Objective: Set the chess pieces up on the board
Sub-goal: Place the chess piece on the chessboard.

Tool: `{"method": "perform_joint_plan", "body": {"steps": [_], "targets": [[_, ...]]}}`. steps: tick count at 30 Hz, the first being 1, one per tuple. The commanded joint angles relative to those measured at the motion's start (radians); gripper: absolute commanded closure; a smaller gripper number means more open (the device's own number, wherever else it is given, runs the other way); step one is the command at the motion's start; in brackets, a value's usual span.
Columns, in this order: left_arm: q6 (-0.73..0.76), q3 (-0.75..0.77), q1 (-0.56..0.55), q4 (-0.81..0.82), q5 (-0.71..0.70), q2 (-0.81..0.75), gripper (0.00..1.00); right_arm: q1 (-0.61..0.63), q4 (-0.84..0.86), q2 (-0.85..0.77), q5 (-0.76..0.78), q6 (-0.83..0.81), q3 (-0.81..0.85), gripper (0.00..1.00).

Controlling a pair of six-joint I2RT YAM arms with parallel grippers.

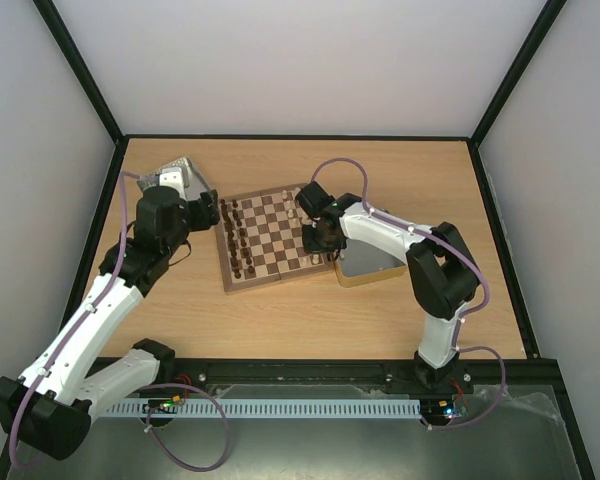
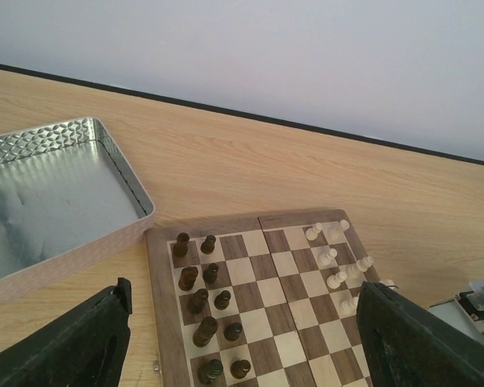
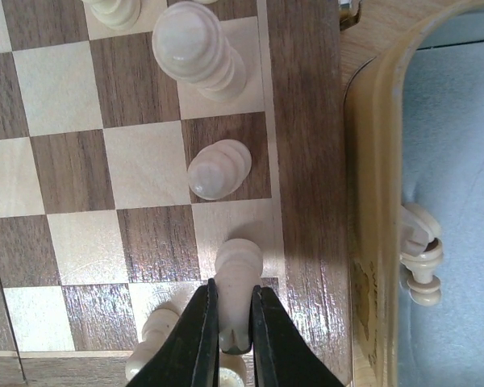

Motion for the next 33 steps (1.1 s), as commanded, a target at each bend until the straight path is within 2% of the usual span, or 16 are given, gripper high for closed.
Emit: {"method": "perform_joint_plan", "body": {"steps": [1,7,12,20,28,33], "targets": [[0.013,-0.014,0.004,0.024,-0.008,-0.016,0.21,0.009,-0.016,0.017,0.005,-0.007,0.026,0.90],[0.013,-0.016,0.006,0.026,-0.005,-0.014,0.21,0.009,0.004,0.025,-0.001,-0.005,0.022,0.87],[0.014,-0.017,0.006,0.027,-0.003,-0.012,0.21,0.009,0.028,0.028,-0.008,-0.001,0.018,0.93],[0.015,-0.017,0.006,0.027,-0.002,-0.008,0.21,0.010,0.052,0.036,0.012,0.008,0.006,0.94],[0.016,-0.017,0.007,0.027,0.000,-0.008,0.21,0.010,0.036,-0.008,0.010,0.009,0.006,0.82],[0.016,-0.016,0.008,0.029,0.003,-0.007,0.21,0.010,0.024,-0.036,0.025,0.009,0.011,0.81]]}}
